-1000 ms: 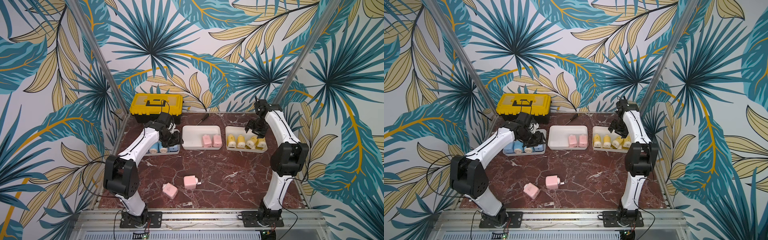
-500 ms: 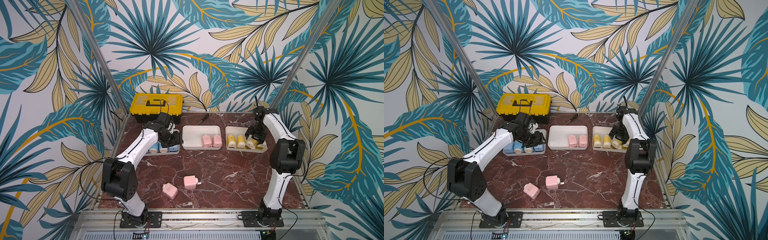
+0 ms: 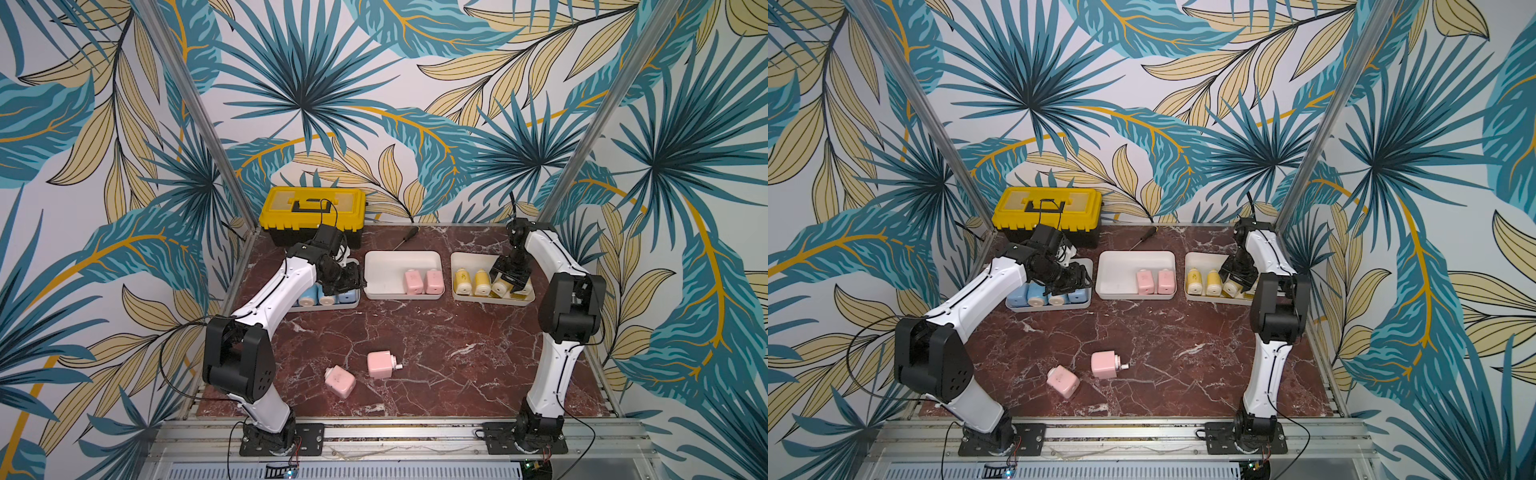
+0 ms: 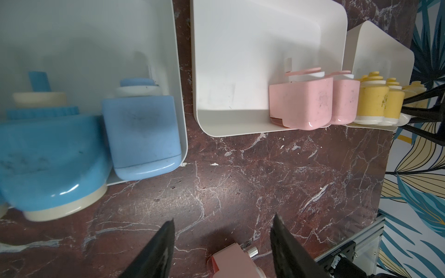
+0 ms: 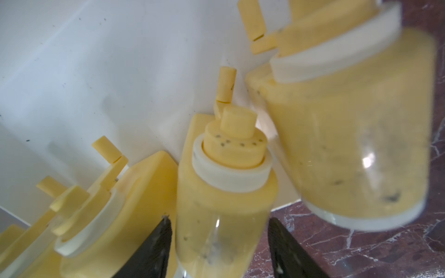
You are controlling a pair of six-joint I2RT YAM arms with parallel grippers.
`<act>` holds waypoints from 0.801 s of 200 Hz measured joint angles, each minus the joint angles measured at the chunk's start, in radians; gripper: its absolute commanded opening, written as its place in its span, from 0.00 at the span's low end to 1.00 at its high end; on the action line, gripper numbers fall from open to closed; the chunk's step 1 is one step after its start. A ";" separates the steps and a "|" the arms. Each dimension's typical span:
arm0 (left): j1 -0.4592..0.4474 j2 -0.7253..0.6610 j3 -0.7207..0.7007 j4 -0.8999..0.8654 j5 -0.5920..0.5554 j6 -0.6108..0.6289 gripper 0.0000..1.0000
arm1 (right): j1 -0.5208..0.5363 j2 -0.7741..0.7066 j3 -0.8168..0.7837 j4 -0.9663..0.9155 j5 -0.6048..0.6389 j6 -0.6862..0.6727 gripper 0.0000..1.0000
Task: Place the pencil sharpeners by color into the storage box
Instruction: Adjust the pencil sharpener in the storage box.
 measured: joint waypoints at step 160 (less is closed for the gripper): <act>-0.025 0.000 0.000 0.000 0.000 -0.022 0.65 | -0.008 0.051 0.123 -0.046 0.013 -0.311 0.37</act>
